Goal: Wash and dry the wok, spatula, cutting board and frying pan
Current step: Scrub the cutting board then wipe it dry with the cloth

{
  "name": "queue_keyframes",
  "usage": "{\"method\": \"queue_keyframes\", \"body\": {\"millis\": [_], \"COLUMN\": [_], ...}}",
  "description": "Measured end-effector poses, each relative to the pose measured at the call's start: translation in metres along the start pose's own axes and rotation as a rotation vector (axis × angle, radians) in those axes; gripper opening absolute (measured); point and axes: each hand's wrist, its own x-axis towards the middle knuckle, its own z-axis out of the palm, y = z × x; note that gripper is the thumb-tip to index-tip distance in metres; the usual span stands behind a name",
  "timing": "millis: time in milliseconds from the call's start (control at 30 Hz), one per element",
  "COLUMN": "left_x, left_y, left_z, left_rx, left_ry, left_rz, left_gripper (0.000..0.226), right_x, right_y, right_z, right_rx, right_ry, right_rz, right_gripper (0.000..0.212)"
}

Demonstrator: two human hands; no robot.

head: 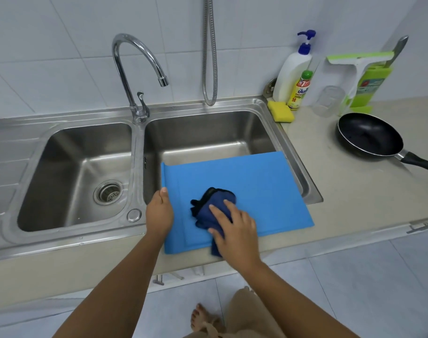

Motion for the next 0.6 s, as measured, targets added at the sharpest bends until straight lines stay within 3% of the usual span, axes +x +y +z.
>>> {"method": "queue_keyframes", "body": {"millis": [133,233,333,433,500,600], "left_x": [-0.001,0.001,0.002,-0.004,-0.011,-0.011], "left_y": [-0.001,-0.013,-0.036,-0.054,-0.061,-0.07], "left_z": [-0.002,-0.012,-0.037,-0.055,-0.062,-0.062], "left_rx": [-0.017,0.089,0.373,0.661,0.699,0.671], "left_ry": [-0.047,-0.16,-0.247,-0.205,-0.215,-0.283], "left_rz": [0.015,0.13,0.427,0.885,1.112,1.301], "left_gripper": [0.047,0.045,0.034,0.046,0.04,0.034], "right_x": [-0.002,-0.003,-0.005,-0.006,-0.006,-0.006], "right_y": [0.077,0.107,0.11,0.109,0.11,0.109], "right_z": [-0.019,-0.03,-0.029,-0.026,-0.027,-0.028], "right_rx": [-0.07,-0.116,-0.135,-0.131,-0.123,-0.118], "right_ry": [0.077,0.132,0.135,0.142,0.153,0.164], "right_rz": [0.3,0.442,0.447,0.456,0.455,0.452], "right_gripper": [0.053,0.054,0.053,0.053,0.052,0.052]}}
